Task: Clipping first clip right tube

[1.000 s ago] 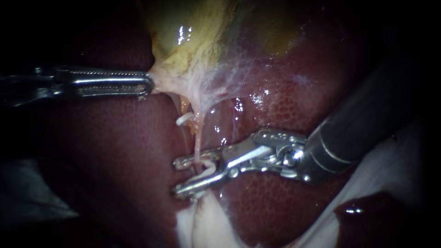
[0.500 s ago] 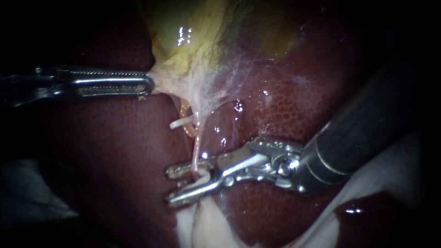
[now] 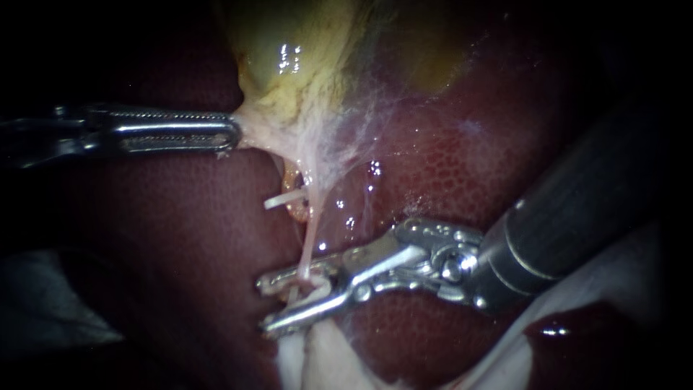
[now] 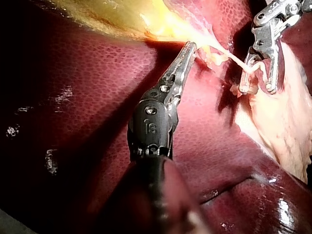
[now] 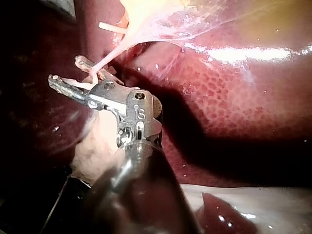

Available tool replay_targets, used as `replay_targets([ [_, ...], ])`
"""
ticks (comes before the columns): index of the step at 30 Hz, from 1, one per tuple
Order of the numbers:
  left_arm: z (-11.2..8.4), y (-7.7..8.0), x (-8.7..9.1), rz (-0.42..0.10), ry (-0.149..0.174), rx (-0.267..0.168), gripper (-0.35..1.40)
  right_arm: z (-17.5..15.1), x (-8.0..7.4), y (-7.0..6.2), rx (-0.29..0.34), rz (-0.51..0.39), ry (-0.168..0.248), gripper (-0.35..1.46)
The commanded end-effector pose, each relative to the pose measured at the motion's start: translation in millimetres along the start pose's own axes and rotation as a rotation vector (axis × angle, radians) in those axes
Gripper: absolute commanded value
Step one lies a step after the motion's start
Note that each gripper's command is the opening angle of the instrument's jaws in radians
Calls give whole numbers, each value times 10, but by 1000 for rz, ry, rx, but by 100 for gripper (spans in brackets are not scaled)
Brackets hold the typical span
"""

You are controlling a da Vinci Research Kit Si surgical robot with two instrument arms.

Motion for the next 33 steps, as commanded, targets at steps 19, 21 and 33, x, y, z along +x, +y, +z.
replay_targets([
  [19,0,0,0,0,0,0,-35,-7,-3,1,1,24,-1,-35],
  [21,0,0,0,0,0,0,-35,-8,-3,1,2,23,-2,-35],
  [33,0,0,0,0,0,0,-35,-9,-4,2,2,23,-2,-35],
])
